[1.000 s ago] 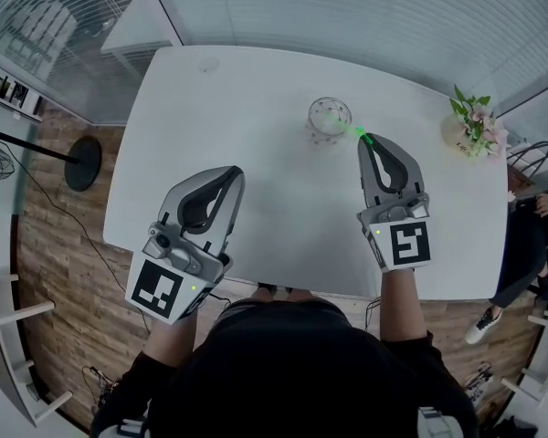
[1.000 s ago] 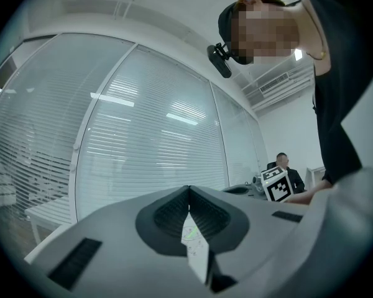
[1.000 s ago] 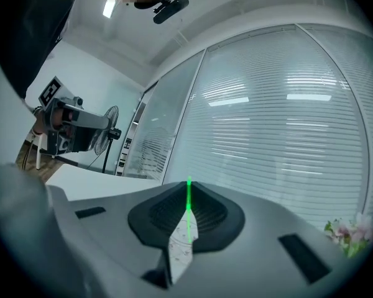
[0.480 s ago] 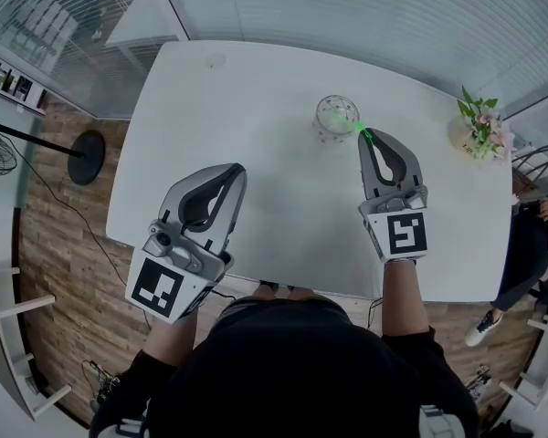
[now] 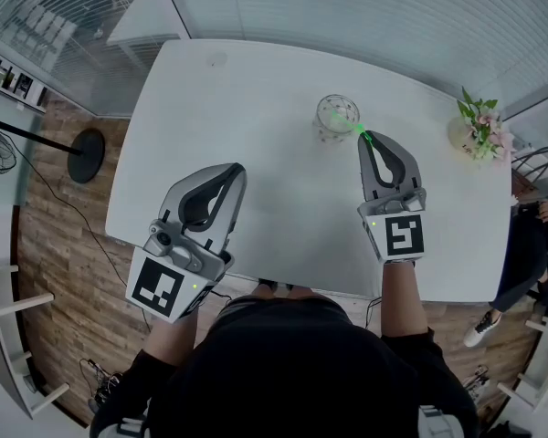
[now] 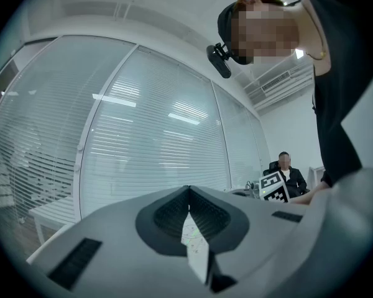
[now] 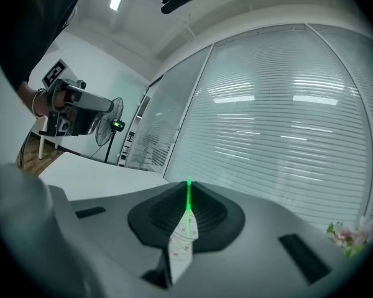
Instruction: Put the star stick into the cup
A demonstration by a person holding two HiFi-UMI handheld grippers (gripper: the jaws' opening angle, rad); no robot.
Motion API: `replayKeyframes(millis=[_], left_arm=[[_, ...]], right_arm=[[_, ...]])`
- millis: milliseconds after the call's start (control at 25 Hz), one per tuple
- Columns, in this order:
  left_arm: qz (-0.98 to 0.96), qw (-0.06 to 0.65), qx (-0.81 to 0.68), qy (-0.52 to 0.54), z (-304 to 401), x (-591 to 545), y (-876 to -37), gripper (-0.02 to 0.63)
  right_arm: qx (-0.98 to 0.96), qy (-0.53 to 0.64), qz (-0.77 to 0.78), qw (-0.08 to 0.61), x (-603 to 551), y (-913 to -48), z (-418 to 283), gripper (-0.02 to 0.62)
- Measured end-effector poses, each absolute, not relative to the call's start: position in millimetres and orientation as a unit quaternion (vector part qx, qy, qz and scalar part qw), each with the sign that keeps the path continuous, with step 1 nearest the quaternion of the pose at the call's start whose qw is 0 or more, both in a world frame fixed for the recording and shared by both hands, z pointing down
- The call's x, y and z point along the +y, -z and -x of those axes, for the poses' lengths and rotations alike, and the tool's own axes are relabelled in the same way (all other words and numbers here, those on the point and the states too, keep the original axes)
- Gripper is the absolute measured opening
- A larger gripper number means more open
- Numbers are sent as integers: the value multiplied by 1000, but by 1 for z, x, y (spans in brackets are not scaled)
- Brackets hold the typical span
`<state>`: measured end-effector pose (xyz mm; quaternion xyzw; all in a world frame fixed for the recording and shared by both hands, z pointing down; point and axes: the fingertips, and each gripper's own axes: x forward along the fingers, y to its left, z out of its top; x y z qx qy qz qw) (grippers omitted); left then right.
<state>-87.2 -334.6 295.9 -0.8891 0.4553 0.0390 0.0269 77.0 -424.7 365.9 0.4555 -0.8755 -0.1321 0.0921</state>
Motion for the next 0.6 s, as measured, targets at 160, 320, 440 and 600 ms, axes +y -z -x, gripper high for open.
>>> replayKeyframes(millis=[160,320,440,600], left_arm=[[890,27,454,-40,86,-333,-294,14],[890,26,454,-41,86,-332,-294,14],[890,27,454,-40,86,-330,-293,14],[890,29,452,-41,86,-330,-291,14]], right_arm=[[-881,137,-445,83,-417,-366,-69,23],[-879,141,-446,89,-412,-371,-69,25],[-877,149,-446,94,-409,-373,-69,25],[-876,157,-445,99,-406,-375,-67,25]])
